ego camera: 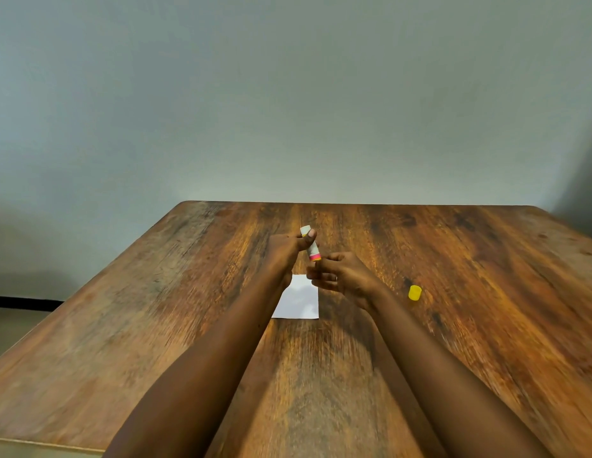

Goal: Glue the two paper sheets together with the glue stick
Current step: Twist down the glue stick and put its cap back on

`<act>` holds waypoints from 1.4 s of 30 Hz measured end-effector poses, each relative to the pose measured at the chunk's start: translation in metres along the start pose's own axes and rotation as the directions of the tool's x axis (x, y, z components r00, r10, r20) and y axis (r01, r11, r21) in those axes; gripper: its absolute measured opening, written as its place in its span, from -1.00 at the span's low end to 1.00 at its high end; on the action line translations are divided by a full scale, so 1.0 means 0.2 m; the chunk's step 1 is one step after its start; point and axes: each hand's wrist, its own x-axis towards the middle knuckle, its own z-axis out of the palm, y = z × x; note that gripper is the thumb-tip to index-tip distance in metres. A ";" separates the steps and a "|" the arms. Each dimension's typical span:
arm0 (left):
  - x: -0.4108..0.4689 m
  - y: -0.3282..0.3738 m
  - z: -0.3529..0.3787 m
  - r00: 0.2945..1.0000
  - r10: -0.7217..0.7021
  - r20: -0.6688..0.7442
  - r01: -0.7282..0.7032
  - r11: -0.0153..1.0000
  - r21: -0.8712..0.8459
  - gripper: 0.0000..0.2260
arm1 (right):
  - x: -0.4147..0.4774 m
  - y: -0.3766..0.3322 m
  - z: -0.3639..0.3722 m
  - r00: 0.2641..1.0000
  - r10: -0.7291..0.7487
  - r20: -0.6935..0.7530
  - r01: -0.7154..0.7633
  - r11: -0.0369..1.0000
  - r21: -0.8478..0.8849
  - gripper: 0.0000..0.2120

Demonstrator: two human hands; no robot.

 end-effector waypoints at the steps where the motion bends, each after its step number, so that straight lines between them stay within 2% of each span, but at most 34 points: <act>1: 0.00 0.00 0.00 1.000 0.002 0.001 -0.002 1.000 0.001 -0.66 | 0.00 0.00 -0.01 1.000 0.019 0.024 -0.020 0.999 0.041 -0.78; 3: 0.00 0.00 0.00 1.000 0.006 0.002 -0.006 1.000 0.003 -0.66 | -0.01 -0.01 -0.02 1.000 0.020 0.024 -0.021 0.999 0.050 -0.83; 6: -0.01 0.00 0.01 1.000 0.007 -0.020 -0.007 1.000 0.026 -0.66 | -0.02 -0.02 0.01 0.993 -0.048 -0.111 0.035 0.993 -0.115 -0.96; 8: -0.02 0.00 0.03 0.999 0.019 -0.028 -0.017 0.999 0.040 -0.64 | -0.01 -0.02 0.04 0.962 -0.113 -0.249 0.044 0.962 -0.268 -0.85; 10: -0.03 0.00 0.04 0.999 0.021 -0.035 -0.020 0.999 0.028 -0.64 | 0.00 -0.01 0.07 0.930 -0.161 -0.332 0.037 0.936 -0.351 -0.76; 13: -0.03 0.02 0.03 0.999 0.018 -0.041 -0.017 1.000 0.026 -0.64 | 0.01 0.00 0.06 0.953 -0.158 -0.257 0.077 0.951 -0.301 -0.80; 16: -0.02 0.03 0.01 1.000 -0.002 -0.019 0.002 1.000 0.015 -0.65 | -0.01 -0.01 0.01 0.998 -0.056 -0.021 0.055 0.997 -0.057 -0.88; 18: -0.02 0.03 0.01 1.000 -0.012 -0.013 0.012 1.000 0.027 -0.65 | -0.01 -0.02 0.00 0.999 0.006 0.042 -0.008 0.999 0.036 -0.85; 20: -0.02 0.02 0.01 1.000 -0.013 -0.020 0.014 0.999 0.031 -0.66 | -0.01 -0.03 -0.01 1.000 0.018 0.018 -0.019 0.999 0.045 -0.87; 23: -0.02 0.00 0.01 0.999 -0.002 -0.035 0.003 0.999 0.034 -0.64 | -0.02 -0.04 0.01 0.993 -0.035 -0.110 0.023 0.994 -0.110 -0.91; 27: -0.03 0.00 0.04 0.998 0.037 -0.051 -0.034 0.997 0.072 -0.61 | 0.00 -0.04 0.07 0.941 -0.128 -0.314 0.011 0.937 -0.349 -0.74; 30: -0.02 0.02 0.04 0.997 0.045 -0.068 -0.039 0.996 0.082 -0.62 | 0.00 -0.04 0.07 0.958 -0.130 -0.257 0.041 0.944 -0.328 -0.73; 33: -0.01 0.03 0.03 0.997 0.042 -0.061 -0.038 0.996 0.078 -0.64 | -0.01 -0.04 0.02 0.997 -0.055 -0.050 0.050 0.995 -0.089 -0.79; 36: 0.00 0.03 0.01 0.999 0.027 -0.042 -0.024 0.997 0.068 -0.66 | -0.01 -0.04 -0.01 1.000 0.017 0.013 -0.018 0.999 0.044 -0.83; 39: -0.01 0.02 0.01 0.999 0.011 -0.033 -0.009 0.998 0.058 -0.67 | -0.02 -0.06 -0.01 0.998 -0.003 -0.055 0.002 1.000 -0.025 -0.94; 42: -0.02 0.02 0.03 0.998 0.034 -0.048 -0.031 0.997 0.065 -0.66 | -0.01 -0.06 0.01 0.978 -0.087 -0.188 0.045 0.975 -0.219 -0.86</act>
